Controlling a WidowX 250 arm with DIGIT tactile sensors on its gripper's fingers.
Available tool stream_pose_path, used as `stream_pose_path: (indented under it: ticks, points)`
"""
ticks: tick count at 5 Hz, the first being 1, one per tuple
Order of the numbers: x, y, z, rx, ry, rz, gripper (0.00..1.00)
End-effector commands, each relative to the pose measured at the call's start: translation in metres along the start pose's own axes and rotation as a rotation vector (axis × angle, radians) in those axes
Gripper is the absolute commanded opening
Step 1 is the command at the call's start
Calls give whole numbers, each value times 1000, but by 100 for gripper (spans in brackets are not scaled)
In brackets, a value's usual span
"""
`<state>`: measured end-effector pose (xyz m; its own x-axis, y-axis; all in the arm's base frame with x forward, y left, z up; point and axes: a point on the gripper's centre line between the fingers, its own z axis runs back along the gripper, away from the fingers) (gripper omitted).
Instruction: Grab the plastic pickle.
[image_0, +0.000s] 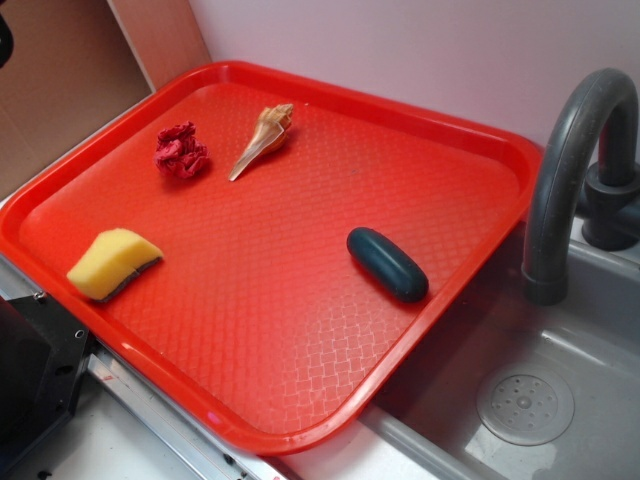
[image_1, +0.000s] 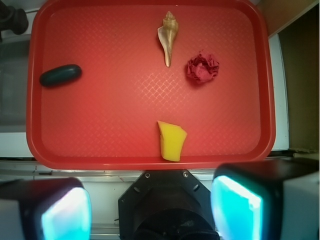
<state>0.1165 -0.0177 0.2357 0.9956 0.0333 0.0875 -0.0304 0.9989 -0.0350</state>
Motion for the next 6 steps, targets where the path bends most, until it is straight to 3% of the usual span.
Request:
stream_pose_path:
  ticks: [1,3,4,6]
  points:
    - [0,0,0,0,0,0,100]
    - [48,1,-28,-2,-33,-447,100]
    - [76,-10,-45,-56,-3,-692,100]
    - [93,-73,-77,59,-33,-1203,100]
